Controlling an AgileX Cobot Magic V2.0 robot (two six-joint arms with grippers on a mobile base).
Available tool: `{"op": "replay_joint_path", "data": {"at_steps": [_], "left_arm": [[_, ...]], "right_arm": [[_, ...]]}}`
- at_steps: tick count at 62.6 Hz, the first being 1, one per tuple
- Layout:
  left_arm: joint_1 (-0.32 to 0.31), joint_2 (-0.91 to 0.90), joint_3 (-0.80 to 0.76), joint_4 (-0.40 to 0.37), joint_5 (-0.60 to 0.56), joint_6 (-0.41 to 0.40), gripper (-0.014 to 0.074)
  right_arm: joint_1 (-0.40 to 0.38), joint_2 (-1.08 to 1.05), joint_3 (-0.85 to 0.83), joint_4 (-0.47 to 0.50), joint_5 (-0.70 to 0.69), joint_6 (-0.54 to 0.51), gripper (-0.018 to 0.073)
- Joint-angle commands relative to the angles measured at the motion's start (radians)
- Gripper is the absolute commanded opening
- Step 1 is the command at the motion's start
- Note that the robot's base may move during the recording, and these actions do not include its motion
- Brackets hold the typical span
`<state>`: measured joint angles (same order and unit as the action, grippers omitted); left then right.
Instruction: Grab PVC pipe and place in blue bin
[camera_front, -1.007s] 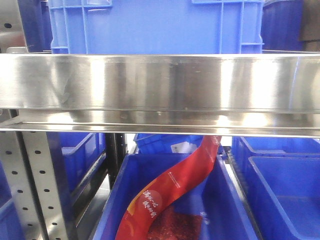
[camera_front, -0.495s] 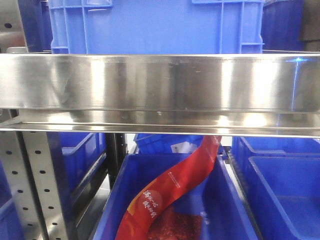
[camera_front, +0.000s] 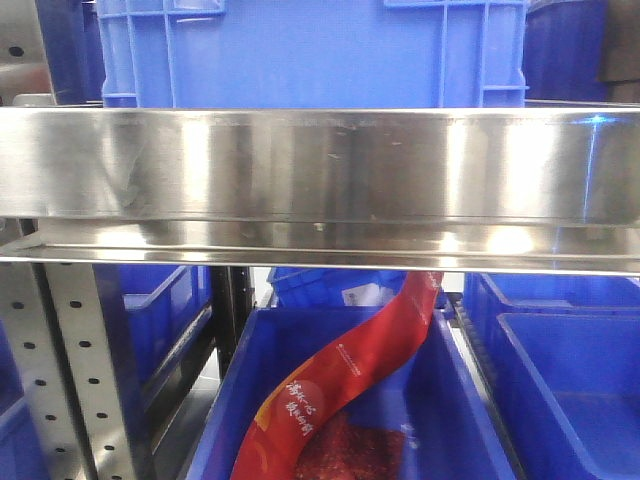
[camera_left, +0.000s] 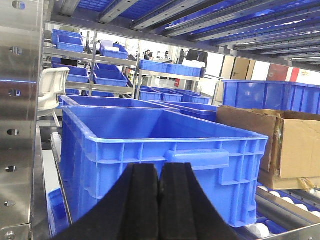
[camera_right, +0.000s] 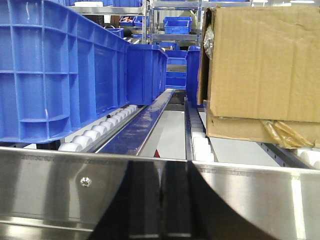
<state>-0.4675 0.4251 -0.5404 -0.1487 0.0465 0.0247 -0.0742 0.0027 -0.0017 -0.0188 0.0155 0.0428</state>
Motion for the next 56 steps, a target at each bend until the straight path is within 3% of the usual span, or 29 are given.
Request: {"op": "replay_joint_path", "data": {"at_steps": [1, 31, 36, 47, 56], "left_arm": [[-0.005, -0.005, 0.000, -0.003, -0.018, -0.005, -0.0111], [0.005, -0.012, 0.030, -0.001, -0.032, -0.005, -0.0111], [0.048, -0.047, 0.081, 0.009, -0.054, -0.005, -0.0111], [0.221, -0.186, 0.264, 0.167, -0.054, -0.005, -0.0111], [0.347, -0.312, 0.406, 0.180, -0.054, -0.005, -0.0111]], "right_arm": [[-0.001, -0.003, 0.002, -0.001, -0.015, -0.010, -0.0169], [-0.001, -0.003, 0.002, -0.001, -0.015, -0.010, -0.0169], [-0.001, -0.003, 0.002, -0.001, -0.015, -0.010, -0.0169], [-0.001, -0.003, 0.002, -0.001, -0.015, -0.010, -0.0169], [-0.001, -0.003, 0.002, -0.001, -0.015, -0.010, -0.0169]]}}
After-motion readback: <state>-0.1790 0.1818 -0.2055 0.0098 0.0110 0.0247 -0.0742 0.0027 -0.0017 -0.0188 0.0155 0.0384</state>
